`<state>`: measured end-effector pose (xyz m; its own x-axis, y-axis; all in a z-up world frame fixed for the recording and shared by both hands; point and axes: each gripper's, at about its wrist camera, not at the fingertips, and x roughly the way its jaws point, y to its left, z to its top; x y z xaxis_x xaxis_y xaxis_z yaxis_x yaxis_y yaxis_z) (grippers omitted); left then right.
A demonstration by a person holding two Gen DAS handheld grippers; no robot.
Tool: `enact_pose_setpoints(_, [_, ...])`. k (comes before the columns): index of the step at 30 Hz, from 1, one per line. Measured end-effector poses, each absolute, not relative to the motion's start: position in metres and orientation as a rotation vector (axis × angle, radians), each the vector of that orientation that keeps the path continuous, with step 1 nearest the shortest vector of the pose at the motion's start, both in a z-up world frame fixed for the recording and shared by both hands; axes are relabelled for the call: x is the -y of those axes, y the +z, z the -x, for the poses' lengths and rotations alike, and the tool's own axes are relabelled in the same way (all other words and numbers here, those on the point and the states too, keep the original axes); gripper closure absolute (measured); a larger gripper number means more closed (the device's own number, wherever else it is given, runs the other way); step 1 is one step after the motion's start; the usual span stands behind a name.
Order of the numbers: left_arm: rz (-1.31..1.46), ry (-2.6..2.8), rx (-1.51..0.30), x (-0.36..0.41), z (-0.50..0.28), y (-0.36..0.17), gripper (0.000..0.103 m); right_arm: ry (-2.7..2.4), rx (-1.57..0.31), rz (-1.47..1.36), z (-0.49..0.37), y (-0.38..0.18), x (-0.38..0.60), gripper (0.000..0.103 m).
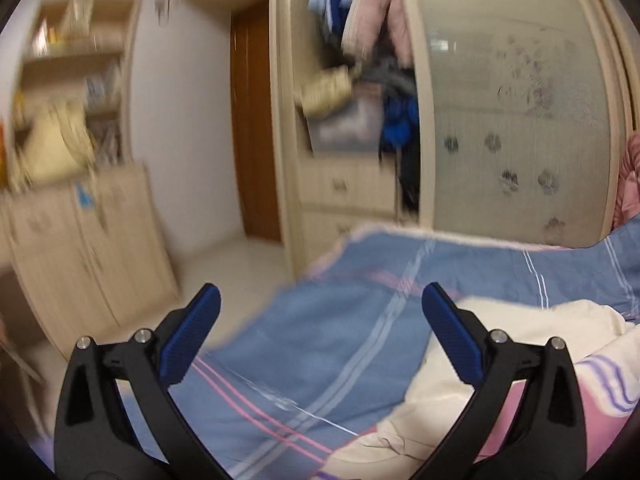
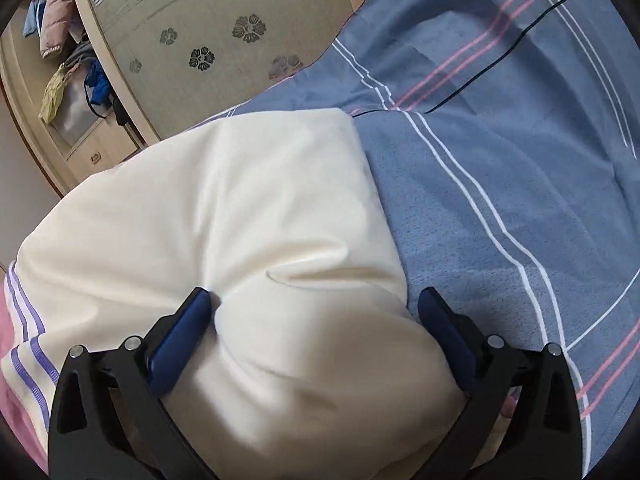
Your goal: Fold large clothes
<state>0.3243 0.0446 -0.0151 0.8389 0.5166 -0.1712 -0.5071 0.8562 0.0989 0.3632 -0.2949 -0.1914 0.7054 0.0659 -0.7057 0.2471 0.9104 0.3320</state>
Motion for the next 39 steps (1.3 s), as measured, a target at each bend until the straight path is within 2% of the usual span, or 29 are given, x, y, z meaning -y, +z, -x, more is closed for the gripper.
enact_pose_setpoints(2, [-0.068, 0.478, -0.084, -0.001, -0.288, 0.009, 0.002, -0.097, -0.783, -0.427, -0.367, -0.184, 0.298, 0.001])
enact_pose_setpoints(5, [0.022, 0.127, -0.050, 0.053, -0.267, 0.011, 0.002, -0.099, -0.781, -0.418, -0.383, -0.181, 0.307, 0.001])
enact_pose_setpoints(8, [-0.021, -0.178, -0.239, 0.114, -0.303, -0.029, 0.002, -0.092, -0.780, -0.428, -0.381, -0.177, 0.310, 0.001])
enact_pose_setpoints(10, [-0.047, -0.253, -0.402, 0.133, -0.344, -0.075, 0.002, -0.080, -0.781, -0.446, -0.380, -0.178, 0.316, 0.001])
enact_pose_setpoints(13, [-0.086, -0.209, -0.589, 0.125, -0.398, -0.140, 0.002, -0.056, -0.782, -0.489, -0.380, -0.182, 0.322, 0.001])
enact_pose_setpoints(15, [-0.010, -0.216, -0.636, 0.100, -0.411, -0.155, 0.002, -0.030, -0.791, -0.505, -0.382, -0.183, 0.322, 0.001])
enact_pose_setpoints(19, [-0.125, 0.115, -0.551, 0.055, -0.401, -0.153, 0.002, -0.023, -0.796, -0.511, -0.386, -0.183, 0.321, 0.001])
enact_pose_setpoints(22, [0.012, 0.076, -0.617, 0.014, -0.405, -0.162, 0.002, -0.016, -0.797, -0.506, -0.386, -0.182, 0.318, 0.001])
enact_pose_setpoints(26, [-0.126, 0.152, -0.522, 0.036, -0.389, -0.152, 0.002, -0.051, -0.771, -0.493, -0.379, -0.168, 0.318, 0.001])
enact_pose_setpoints(30, [-0.179, -0.004, -0.303, 0.074, -0.330, -0.100, 0.002, -0.057, -0.514, -0.425, -0.345, -0.117, 0.313, 0.001])
enact_pose_setpoints(32, [-0.213, -0.044, -0.233, 0.091, -0.314, -0.090, 0.002, -0.155, -0.545, -0.321, -0.349, -0.117, 0.305, 0.001])
enact_pose_setpoints(33, [-0.243, -0.025, -0.230, 0.098, -0.316, -0.095, 0.002, -0.173, -0.602, -0.294, -0.357, -0.127, 0.303, 0.001])
enact_pose_setpoints(35, [-0.287, 0.007, -0.390, 0.101, -0.349, -0.131, 0.002, -0.135, -0.778, -0.309, -0.381, -0.167, 0.302, 0.001])
enact_pose_setpoints(36, [-0.222, -0.055, -0.532, 0.092, -0.375, -0.154, 0.002, -0.128, -0.811, -0.405, -0.385, -0.180, 0.309, 0.001])
enact_pose_setpoints(37, [-0.130, -0.108, -0.565, 0.078, -0.381, -0.156, 0.002, -0.129, -0.805, -0.446, -0.382, -0.178, 0.313, 0.001])
enact_pose_setpoints(39, [-0.088, -0.094, -0.439, 0.065, -0.358, -0.130, 0.002, -0.145, -0.731, -0.432, -0.370, -0.154, 0.317, 0.001])
